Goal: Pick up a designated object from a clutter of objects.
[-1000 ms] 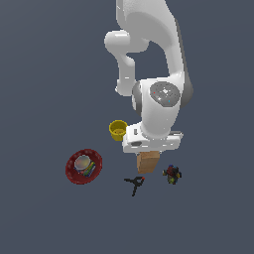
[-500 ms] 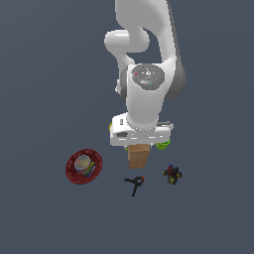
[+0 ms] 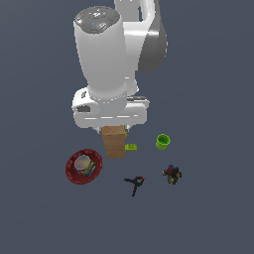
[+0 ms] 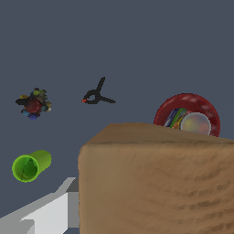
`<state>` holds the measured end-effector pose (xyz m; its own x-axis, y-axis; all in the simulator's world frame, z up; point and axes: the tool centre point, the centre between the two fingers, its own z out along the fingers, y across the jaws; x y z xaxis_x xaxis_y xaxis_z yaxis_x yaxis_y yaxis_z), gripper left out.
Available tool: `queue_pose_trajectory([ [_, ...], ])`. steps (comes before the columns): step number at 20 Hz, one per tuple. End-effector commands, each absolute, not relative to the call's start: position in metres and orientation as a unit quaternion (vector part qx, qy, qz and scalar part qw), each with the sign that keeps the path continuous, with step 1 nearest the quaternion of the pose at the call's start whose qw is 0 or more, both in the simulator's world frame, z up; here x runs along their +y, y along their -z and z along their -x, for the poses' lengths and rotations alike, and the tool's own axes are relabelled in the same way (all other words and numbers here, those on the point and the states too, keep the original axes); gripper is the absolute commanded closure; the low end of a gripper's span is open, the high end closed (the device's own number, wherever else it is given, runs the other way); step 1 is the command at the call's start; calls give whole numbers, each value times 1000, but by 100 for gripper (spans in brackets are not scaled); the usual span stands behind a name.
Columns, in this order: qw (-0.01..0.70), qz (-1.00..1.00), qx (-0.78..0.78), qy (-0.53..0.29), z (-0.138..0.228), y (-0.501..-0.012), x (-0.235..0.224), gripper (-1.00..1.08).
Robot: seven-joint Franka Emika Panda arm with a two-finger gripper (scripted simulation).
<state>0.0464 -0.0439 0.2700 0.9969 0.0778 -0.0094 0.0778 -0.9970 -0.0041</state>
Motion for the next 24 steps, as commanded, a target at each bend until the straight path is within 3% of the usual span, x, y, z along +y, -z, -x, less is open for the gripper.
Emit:
queue_pose_trajectory([
  [1, 2, 999, -39, 0, -45, -298, -67, 108],
  [13, 1, 999, -39, 0, -38, -394, -162, 108],
  [24, 0, 999, -39, 0, -39, -423, -192, 108],
])
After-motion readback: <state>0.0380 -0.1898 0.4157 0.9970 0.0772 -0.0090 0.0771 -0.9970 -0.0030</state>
